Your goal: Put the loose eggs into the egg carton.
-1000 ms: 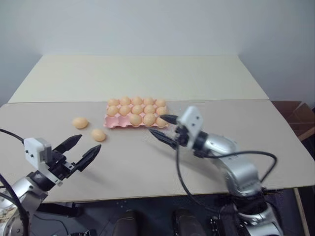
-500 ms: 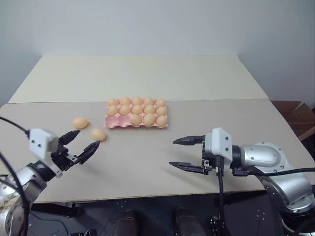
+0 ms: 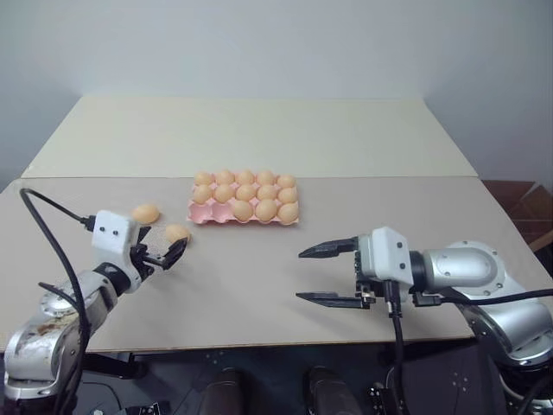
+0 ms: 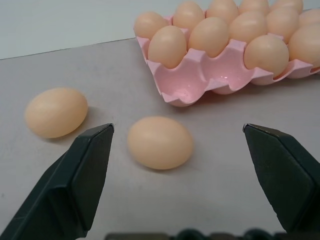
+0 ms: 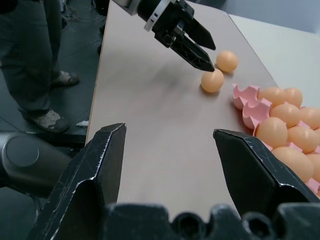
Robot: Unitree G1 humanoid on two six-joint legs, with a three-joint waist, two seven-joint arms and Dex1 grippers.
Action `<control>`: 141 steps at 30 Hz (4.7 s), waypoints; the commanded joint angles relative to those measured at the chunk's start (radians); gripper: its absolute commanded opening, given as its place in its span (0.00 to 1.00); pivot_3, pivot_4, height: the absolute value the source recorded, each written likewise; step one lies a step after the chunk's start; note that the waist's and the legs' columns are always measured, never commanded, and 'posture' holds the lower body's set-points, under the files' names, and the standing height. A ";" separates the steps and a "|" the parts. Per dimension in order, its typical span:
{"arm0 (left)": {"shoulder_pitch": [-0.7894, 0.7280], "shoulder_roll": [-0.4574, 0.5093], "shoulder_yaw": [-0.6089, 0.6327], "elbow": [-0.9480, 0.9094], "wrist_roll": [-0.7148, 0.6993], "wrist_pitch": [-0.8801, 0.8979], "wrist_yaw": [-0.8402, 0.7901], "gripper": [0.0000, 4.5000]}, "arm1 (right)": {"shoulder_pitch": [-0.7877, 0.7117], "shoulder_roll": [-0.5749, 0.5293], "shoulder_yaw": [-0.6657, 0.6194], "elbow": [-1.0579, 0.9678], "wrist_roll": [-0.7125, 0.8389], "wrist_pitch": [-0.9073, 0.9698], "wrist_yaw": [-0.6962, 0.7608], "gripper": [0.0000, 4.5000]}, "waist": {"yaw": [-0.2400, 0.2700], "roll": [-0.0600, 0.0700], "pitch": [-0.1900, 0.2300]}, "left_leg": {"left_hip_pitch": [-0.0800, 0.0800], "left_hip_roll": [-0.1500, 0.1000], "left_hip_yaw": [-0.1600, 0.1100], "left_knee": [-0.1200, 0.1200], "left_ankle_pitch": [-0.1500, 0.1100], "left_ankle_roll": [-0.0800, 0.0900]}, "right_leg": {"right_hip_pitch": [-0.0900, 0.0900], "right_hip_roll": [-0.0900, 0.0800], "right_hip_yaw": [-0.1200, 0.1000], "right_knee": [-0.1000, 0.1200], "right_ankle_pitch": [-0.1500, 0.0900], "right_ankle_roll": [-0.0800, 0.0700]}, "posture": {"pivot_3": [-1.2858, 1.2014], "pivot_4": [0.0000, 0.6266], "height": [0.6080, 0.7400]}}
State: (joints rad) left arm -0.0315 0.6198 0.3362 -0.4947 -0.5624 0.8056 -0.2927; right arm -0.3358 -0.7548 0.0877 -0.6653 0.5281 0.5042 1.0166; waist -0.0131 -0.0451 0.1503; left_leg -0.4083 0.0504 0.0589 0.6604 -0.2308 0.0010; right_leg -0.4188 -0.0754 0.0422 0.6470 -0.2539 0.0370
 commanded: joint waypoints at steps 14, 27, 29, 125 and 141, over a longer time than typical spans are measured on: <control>0.094 -0.122 0.059 -0.122 0.024 0.002 0.089 1.00 | 0.036 -0.009 -0.084 -0.022 0.094 0.042 -0.078 0.75 | 0.001 0.000 0.000 | 0.000 0.000 -0.001 0.000 0.000 0.000 | 0.000 0.000 0.000 0.001 0.000 0.000 | 0.52 0.24 1.00; -0.094 -0.150 -0.057 0.008 0.103 0.051 0.155 1.00 | -0.003 -0.015 -0.076 -0.043 0.128 0.089 -0.116 0.75 | 0.007 -0.001 0.000 | 0.002 -0.001 -0.001 0.001 0.000 0.002 | 0.005 0.000 -0.001 -0.003 0.001 0.002 | 0.52 0.24 1.00; -0.119 -0.164 -0.059 0.022 0.111 0.071 0.179 1.00 | -0.004 -0.016 -0.078 -0.043 0.130 0.093 -0.117 0.75 | 0.007 -0.001 0.000 | 0.002 -0.001 -0.001 0.001 0.000 0.002 | 0.006 0.000 -0.001 -0.002 0.001 0.002 | 0.52 0.24 1.00; -0.449 -0.349 -0.246 0.302 0.284 0.022 0.162 0.34 | -0.102 0.002 -0.091 -0.081 0.139 0.121 -0.258 0.75 | 0.015 -0.002 0.000 | 0.003 -0.003 -0.004 0.001 0.000 0.002 | 0.011 -0.001 -0.003 -0.007 0.003 0.004 | 0.52 0.24 1.00; -0.436 -0.362 -0.228 0.308 0.267 0.020 0.124 0.68 | -0.100 0.004 -0.082 -0.077 0.141 0.113 -0.252 0.75 | 0.015 -0.002 0.000 | 0.003 -0.003 -0.004 0.001 0.000 0.002 | 0.011 -0.001 -0.003 -0.007 0.003 0.004 | 0.52 0.24 1.00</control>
State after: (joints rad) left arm -0.4661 0.2613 0.0975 -0.1558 -0.2811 0.8483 -0.1562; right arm -0.4218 -0.7523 0.0207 -0.7239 0.6688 0.6348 0.7628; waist 0.0015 -0.0467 0.1500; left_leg -0.4049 0.0479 0.0546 0.6619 -0.2307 0.0028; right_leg -0.4073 -0.0764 0.0392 0.6403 -0.2511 0.0412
